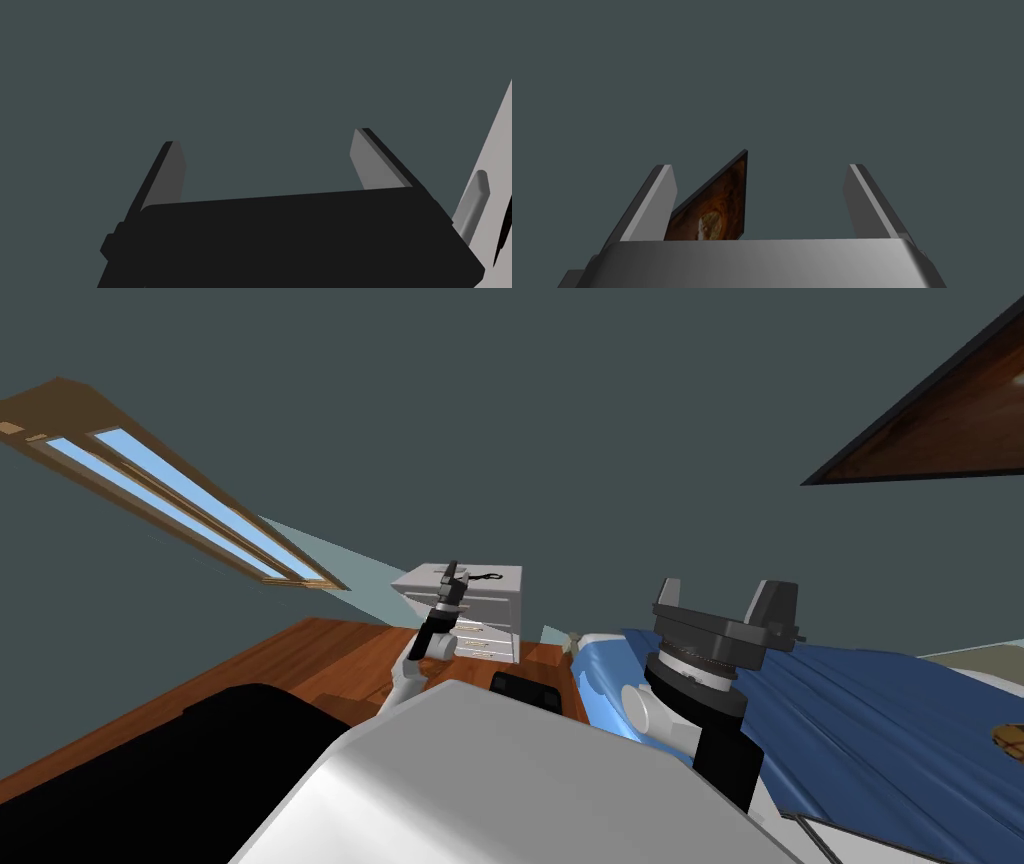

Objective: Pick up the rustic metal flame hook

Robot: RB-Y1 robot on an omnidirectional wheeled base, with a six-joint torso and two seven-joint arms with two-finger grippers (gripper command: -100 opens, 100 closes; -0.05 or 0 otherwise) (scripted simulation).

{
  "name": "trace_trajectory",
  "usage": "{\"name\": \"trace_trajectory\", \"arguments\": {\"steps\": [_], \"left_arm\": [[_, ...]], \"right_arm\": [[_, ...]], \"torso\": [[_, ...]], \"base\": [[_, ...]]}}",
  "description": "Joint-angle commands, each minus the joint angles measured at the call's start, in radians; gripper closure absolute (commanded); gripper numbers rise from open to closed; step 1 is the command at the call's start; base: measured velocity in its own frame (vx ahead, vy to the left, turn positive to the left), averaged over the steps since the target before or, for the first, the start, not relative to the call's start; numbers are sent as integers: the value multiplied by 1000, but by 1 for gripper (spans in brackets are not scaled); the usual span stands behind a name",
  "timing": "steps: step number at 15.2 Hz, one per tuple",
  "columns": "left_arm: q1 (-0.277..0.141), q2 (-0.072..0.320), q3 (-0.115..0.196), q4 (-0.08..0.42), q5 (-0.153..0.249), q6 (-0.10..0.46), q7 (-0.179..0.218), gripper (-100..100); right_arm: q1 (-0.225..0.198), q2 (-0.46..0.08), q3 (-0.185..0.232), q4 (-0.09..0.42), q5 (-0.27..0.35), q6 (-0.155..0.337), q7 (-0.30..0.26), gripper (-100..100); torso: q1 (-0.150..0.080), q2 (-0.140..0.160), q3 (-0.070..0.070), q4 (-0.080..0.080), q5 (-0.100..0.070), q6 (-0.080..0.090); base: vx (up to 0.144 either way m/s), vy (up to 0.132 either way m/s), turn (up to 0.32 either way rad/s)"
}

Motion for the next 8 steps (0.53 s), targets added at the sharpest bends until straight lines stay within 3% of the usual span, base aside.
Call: {"name": "trace_trajectory", "arguments": {"steps": [1,3,4,6,7,8], "left_arm": [[-39,50,1,23,38,50,21,-100],[-39,51,1,23,38,78,21,-100],[-73,92,3,42,69,111,38,-100],[-73,92,3,42,69,135,38,-100],[-108,135,6,63,102,166,57,-100],[-108,135,6,63,102,187,57,-100]], "right_arm": [[0,0,0,0,0,0,0,0],[0,0,0,0,0,0,0,0],[0,0,0,0,0,0,0,0],[0,0,0,0,0,0,0,0],[0,0,0,0,0,0,0,0],[0,0,0,0,0,0,0,0]], "torso": [[0,0,0,0,0,0],[0,0,0,0,0,0],[0,0,0,0,0,0],[0,0,0,0,0,0],[0,0,0,0,0,0],[0,0,0,0,0,0]], "base": [[3,11,-82],[5,11,-48],[6,10,-52],[5,11,-43],[3,9,-58],[3,11,-73]]}}
